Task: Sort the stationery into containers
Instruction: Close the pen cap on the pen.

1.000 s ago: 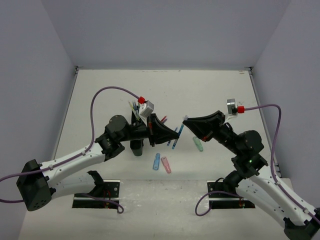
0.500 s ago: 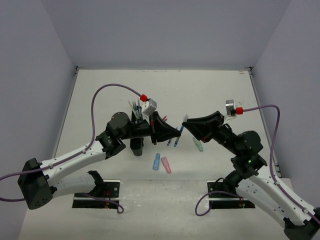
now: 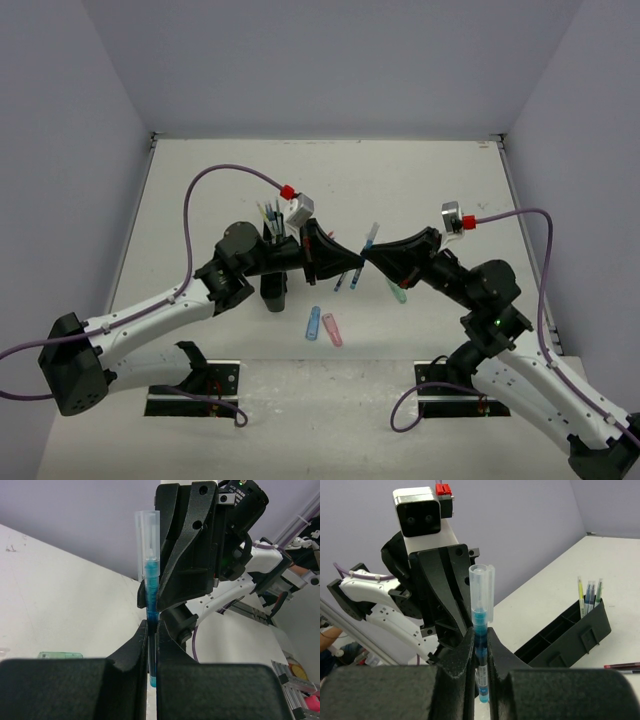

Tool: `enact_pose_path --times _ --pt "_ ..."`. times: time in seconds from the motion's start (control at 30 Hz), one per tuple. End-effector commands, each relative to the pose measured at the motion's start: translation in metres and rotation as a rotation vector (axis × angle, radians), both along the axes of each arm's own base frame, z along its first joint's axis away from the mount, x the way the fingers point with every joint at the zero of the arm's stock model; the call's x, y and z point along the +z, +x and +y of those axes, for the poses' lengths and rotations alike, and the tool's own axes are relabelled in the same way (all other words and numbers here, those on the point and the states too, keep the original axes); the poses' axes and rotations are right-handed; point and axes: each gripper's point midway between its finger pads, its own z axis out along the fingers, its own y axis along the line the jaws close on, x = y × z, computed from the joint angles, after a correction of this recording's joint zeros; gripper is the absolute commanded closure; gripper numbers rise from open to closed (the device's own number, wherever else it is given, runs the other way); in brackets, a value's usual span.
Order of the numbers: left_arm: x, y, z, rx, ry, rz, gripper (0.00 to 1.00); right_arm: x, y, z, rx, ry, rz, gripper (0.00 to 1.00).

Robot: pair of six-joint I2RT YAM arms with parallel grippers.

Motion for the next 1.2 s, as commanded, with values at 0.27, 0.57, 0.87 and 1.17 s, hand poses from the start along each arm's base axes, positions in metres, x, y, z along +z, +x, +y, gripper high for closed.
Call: enact_pose_path --times 0.27,0.57,0.87,1.17 --pt "0.008 -0.004 -0.007 -0.05 -0.037 -0.022 0.72 0.032 -0.01 -0.002 0.021 0.035 -0.076 1.0" --pt "0.017 -0.011 -0.004 -0.074 -0.066 -0.06 1.0 0.029 -0.009 0.001 0.033 0.02 -0.068 0.73" --pt "0.004 -0.011 -0.002 -0.07 -0.008 -0.076 1.0 0.038 0.008 -0.023 -0.152 -0.068 -0.045 0.26" --pt "0.0 -0.011 -0.005 -0.087 0.003 -0.073 1.0 0.052 0.024 -0.024 -0.208 -0.152 -0.024 0.33"
